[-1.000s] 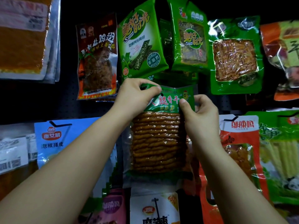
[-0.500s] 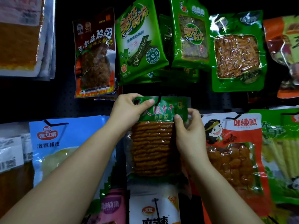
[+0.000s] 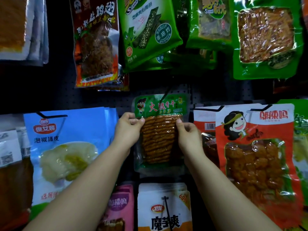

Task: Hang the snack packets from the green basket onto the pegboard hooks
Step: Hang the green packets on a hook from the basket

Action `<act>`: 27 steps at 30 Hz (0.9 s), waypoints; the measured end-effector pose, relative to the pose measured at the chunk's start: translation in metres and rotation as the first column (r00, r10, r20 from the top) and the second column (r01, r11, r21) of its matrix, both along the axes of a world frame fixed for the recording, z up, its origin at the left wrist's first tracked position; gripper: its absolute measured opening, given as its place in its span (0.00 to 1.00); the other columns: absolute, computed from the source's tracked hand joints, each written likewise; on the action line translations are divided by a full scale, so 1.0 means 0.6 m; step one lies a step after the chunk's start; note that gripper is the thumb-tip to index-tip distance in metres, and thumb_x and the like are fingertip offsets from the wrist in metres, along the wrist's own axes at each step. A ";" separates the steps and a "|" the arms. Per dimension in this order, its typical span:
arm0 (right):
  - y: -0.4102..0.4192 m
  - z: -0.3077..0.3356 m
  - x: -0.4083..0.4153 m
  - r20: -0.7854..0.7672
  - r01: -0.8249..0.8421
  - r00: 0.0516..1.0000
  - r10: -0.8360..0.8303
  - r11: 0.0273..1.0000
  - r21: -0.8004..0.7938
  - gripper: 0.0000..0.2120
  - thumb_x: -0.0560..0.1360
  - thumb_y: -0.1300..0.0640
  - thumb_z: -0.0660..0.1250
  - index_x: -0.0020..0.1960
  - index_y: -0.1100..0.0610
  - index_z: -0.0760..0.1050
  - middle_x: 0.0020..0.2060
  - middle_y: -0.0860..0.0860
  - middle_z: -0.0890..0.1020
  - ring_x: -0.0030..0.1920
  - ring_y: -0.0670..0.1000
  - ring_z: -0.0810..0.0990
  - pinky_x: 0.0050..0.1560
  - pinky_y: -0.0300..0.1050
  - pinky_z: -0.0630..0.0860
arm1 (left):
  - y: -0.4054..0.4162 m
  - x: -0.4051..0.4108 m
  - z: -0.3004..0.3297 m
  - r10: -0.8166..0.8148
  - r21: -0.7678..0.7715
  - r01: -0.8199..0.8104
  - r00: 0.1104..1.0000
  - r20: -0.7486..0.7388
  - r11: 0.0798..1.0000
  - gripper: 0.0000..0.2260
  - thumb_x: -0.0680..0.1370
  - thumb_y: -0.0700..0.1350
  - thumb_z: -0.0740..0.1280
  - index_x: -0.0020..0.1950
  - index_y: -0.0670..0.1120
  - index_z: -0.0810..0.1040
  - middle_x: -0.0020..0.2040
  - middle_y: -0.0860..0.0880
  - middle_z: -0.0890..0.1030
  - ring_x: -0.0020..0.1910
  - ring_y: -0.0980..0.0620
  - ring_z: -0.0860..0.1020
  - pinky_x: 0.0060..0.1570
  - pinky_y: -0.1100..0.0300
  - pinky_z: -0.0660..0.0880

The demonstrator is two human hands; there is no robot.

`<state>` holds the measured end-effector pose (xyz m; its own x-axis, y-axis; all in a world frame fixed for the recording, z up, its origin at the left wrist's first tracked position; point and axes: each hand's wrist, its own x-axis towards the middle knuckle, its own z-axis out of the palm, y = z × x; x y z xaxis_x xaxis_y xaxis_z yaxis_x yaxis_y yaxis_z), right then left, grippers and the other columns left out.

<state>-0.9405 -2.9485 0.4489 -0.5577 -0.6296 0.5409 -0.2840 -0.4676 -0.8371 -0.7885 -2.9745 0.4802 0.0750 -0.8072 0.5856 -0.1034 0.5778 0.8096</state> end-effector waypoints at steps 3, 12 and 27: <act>-0.031 0.001 -0.003 0.035 0.052 0.998 -0.053 0.998 0.028 0.13 0.78 0.46 0.62 0.48 0.56 0.73 0.47 0.53 0.79 0.51 0.55 0.78 0.52 0.48 0.74 | -0.024 -0.008 0.000 0.043 0.018 -0.043 0.999 -0.003 0.999 0.16 0.77 0.43 0.67 0.63 0.41 0.70 0.57 0.42 0.79 0.55 0.43 0.78 0.56 0.51 0.75; -0.064 -0.009 0.002 -0.053 0.218 0.975 -0.215 0.972 0.082 0.10 0.78 0.45 0.61 0.48 0.52 0.68 0.50 0.51 0.77 0.53 0.54 0.76 0.45 0.44 0.65 | -0.056 -0.027 -0.011 0.164 0.026 -0.164 0.986 -0.025 0.986 0.15 0.77 0.48 0.67 0.60 0.44 0.71 0.56 0.44 0.79 0.54 0.44 0.78 0.57 0.46 0.76; -0.037 -0.179 0.014 0.161 -0.061 0.986 0.042 0.992 0.110 0.11 0.76 0.53 0.67 0.51 0.60 0.72 0.38 0.51 0.78 0.42 0.52 0.77 0.42 0.43 0.69 | -0.031 -0.024 -0.192 0.112 0.087 -0.095 0.970 -0.215 0.992 0.12 0.75 0.41 0.69 0.55 0.47 0.69 0.48 0.50 0.77 0.46 0.52 0.77 0.45 0.60 0.72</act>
